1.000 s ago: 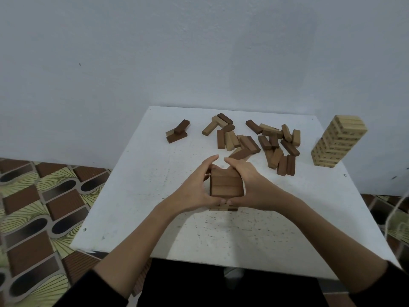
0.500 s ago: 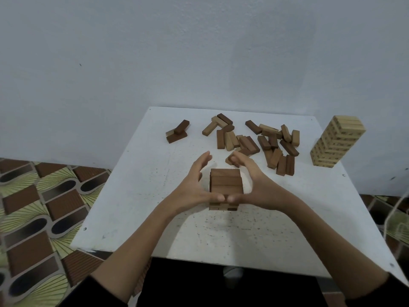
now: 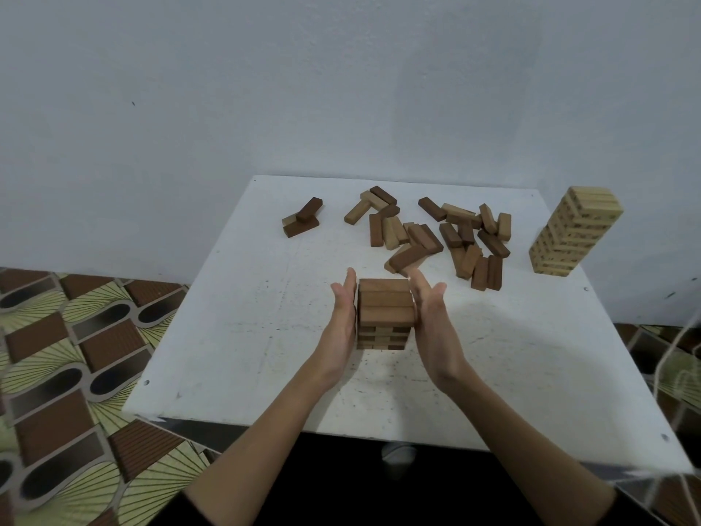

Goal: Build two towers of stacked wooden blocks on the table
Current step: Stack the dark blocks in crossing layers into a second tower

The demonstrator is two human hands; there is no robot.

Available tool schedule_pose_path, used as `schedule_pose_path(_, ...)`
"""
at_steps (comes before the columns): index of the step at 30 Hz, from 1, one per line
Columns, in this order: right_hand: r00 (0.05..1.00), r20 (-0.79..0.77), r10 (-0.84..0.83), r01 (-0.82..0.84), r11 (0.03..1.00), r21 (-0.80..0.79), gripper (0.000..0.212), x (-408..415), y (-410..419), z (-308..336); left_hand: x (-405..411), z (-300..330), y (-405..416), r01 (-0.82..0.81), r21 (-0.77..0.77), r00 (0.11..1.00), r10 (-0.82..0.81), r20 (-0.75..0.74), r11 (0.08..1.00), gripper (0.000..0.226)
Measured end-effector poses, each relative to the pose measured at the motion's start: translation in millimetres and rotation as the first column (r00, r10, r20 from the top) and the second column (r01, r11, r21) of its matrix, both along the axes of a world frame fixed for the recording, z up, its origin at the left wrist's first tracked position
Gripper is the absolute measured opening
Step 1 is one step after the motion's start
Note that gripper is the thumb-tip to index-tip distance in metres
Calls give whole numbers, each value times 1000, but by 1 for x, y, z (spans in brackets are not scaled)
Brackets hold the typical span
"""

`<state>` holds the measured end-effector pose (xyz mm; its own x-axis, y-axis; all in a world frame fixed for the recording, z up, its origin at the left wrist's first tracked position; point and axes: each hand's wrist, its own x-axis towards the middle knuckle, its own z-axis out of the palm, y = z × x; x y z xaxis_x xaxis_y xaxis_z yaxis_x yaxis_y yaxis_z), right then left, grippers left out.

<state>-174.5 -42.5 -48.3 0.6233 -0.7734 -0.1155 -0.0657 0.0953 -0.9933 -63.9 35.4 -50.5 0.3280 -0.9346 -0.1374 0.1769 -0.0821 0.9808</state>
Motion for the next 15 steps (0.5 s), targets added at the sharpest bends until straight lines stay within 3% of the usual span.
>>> schedule_pose_path(2, 1000, -15, 14, -14, 1000, -12, 79, -1, 2, -2, -2, -3, 1, 10, 12, 1000, -10, 17, 1000, 116)
schedule_pose_path(6, 999, -4, 44, -44, 999, -6, 81, -1, 4, -3, -6, 2, 3, 11, 9, 999, -11, 43, 1000, 64)
schedule_pose_path(7, 999, 8, 52, -52, 999, 3, 83, -1, 6, -3, -6, 0, 3, -6, 16, 999, 5, 38, 1000, 64)
schedule_pose_path(10, 998, 0, 55, -55, 998, 17, 78, 0, 7, -4, -9, 6, 3, -13, 75, 998, 8, 69, 997, 94)
schedule_pose_path(13, 998, -10, 64, -64, 998, 8, 74, 1, 8, -4, -7, -3, 1, -45, 57, 996, 41, 73, 997, 65)
schedule_pose_path(15, 998, -4, 66, -66, 998, 4, 74, 1, 8, -6, -6, -2, 1, -13, 63, 1000, 11, 28, 998, 71)
